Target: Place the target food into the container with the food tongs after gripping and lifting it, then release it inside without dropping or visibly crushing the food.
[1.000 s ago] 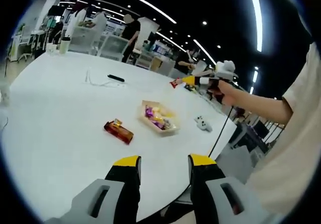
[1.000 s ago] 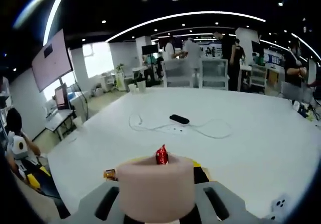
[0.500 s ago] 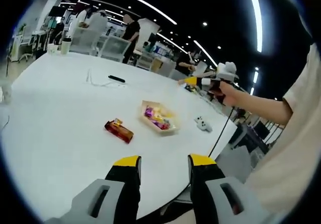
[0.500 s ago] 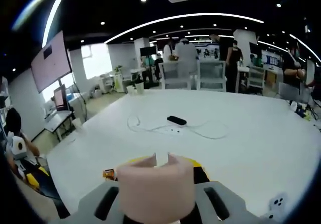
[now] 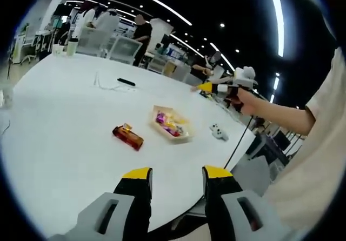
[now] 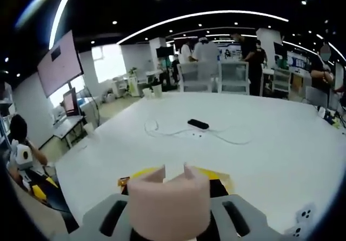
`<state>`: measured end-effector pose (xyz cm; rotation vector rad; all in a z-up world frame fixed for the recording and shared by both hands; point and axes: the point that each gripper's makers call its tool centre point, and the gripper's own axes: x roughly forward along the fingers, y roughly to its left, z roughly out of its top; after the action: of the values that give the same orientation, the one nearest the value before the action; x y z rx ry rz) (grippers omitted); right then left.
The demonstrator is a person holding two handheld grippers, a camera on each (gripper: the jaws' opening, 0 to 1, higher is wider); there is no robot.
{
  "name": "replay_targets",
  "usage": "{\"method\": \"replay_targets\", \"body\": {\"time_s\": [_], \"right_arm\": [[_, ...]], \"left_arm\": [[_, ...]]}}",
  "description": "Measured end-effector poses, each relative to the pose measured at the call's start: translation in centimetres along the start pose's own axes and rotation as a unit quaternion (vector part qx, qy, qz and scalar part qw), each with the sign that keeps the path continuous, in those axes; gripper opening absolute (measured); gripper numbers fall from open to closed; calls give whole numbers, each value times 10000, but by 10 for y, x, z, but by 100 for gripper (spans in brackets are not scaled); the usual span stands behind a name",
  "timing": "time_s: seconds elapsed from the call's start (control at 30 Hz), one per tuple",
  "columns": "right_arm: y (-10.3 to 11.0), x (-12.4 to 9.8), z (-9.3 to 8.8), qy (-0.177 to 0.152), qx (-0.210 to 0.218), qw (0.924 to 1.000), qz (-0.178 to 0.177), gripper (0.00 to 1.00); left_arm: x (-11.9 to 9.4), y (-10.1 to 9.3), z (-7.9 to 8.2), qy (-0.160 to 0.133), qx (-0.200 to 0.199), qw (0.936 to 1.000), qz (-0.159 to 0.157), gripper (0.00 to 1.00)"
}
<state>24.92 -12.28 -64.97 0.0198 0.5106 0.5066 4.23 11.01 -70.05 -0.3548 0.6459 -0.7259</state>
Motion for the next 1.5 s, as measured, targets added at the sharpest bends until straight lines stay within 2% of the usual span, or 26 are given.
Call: {"method": "replay_targets", "body": {"time_s": [0.3,1.03,1.5], "right_arm": [[17,11,-3,64,-140,9997,174,20],[64,37,-9,222,-190,9972,685,22],[67,39,-16,291,-167,9967,738,22]], "left_arm": [[0,4,9,-36,40,10000,34,36],[-1,7,6,-48,-5,10000,70,36],[-5,12,2,-51,-71,9999,142,36]]}}
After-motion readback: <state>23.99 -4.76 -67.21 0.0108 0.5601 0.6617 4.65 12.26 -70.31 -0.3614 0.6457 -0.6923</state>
